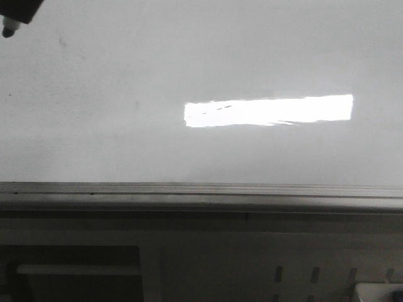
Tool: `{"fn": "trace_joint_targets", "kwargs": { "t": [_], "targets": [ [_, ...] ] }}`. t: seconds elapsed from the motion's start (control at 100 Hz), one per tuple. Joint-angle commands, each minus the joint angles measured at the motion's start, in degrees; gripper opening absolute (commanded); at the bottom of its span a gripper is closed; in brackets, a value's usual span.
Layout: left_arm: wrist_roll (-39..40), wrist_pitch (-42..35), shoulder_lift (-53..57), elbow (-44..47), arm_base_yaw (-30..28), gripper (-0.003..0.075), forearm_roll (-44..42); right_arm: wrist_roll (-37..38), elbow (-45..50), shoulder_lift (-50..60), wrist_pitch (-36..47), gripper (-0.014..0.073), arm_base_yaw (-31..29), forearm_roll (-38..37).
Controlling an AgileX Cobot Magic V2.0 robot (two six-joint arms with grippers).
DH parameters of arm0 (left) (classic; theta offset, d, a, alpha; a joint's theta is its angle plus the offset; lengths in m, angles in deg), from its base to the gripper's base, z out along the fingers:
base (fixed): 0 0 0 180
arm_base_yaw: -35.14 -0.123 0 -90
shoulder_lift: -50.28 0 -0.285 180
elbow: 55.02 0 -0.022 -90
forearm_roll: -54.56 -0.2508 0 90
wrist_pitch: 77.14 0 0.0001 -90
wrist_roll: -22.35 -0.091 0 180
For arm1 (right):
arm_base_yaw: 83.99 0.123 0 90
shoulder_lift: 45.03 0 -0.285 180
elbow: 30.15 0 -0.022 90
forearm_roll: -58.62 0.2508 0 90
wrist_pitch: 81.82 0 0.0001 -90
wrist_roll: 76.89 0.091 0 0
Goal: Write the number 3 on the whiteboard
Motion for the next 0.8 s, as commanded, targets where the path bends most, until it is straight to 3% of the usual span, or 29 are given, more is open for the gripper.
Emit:
{"fn": "trace_joint_targets", "kwargs": {
  "t": [0.0, 0.2, 0.79],
  "targets": [
    [-0.38, -2.59, 0.8, -2.08, 1.79, -0.002, -1.44, -1.24, -2.03, -2.37, 6.25, 0.045, 4.7, -1.03],
    [-0.38, -2.59, 0.8, -2.08, 2.03, -0.002, -1.83, -1.24, -2.03, -7.19, 15.28, 0.045, 11.11, -2.99],
    [-0.38, -2.59, 0.8, -2.08, 2.03, -0.002, -1.52, -1.24, -2.08, -14.14, 21.98, 0.0449, 11.59, 0.34]
  ]
}}
